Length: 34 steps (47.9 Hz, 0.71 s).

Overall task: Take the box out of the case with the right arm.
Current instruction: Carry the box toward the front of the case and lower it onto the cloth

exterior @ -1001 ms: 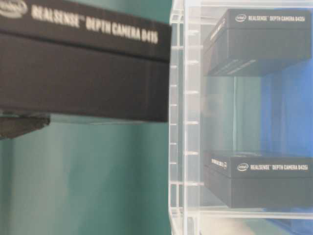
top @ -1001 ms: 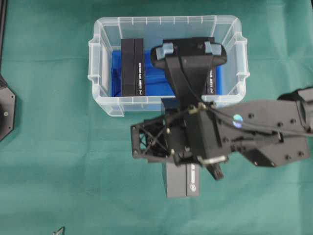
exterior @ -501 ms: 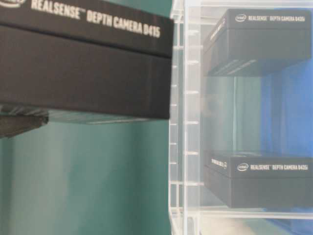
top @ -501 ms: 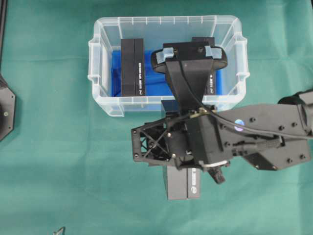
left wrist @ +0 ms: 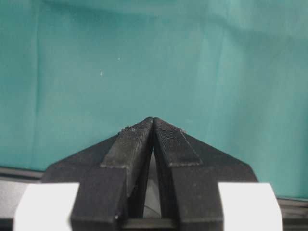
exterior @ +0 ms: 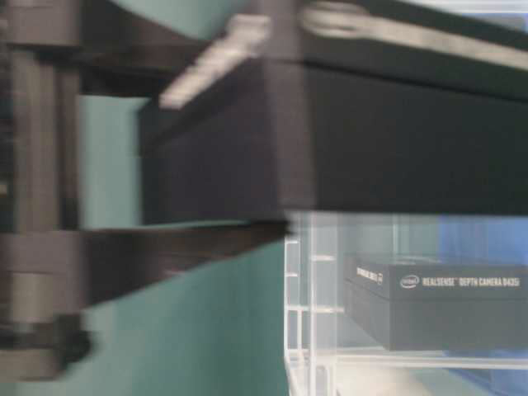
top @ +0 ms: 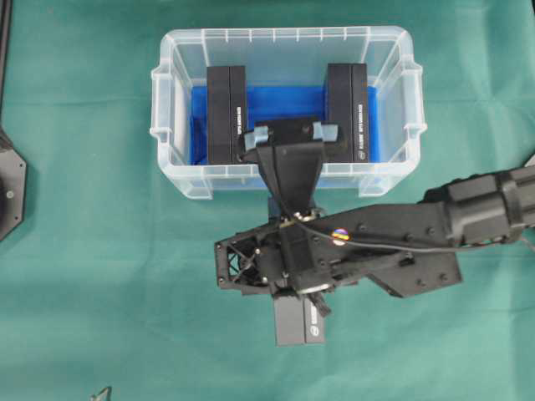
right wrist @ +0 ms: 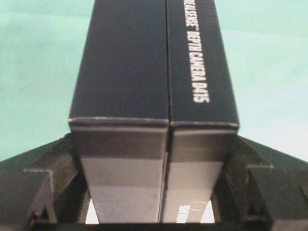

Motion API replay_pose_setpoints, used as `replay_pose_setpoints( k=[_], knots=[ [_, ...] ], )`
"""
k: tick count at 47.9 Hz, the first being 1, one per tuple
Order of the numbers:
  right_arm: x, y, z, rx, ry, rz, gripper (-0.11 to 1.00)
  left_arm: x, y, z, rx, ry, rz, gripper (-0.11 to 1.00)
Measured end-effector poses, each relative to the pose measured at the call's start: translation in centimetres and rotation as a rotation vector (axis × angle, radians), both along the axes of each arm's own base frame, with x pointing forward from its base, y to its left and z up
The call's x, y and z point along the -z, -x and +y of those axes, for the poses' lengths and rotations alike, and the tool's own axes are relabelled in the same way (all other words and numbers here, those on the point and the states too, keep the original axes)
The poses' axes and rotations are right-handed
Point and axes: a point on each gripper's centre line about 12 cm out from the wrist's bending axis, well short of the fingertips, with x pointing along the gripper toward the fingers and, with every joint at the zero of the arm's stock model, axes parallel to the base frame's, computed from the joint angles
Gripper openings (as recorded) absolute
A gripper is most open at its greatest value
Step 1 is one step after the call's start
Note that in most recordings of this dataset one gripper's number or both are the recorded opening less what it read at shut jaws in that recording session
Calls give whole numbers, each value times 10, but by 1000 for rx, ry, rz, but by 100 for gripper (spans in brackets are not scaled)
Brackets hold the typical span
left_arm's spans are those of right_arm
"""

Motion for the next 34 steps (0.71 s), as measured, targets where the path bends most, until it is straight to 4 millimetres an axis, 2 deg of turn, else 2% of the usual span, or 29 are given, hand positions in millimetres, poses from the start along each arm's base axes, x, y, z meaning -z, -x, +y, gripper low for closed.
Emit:
replay_pose_setpoints(
  k=[9,16,24,34],
  knots=[
    [49,1,3,26,-58,10,65,0,0,0,0,2,-1,2],
    [79,1,7,34,-88,-25,65,0,0,0,0,0,-2,2],
    [93,4,7,34,-93,-28,65,0,0,0,0,0,-2,2],
    [94,4,7,35,-96,-33,65,0,0,0,0,0,-2,2]
  ],
)
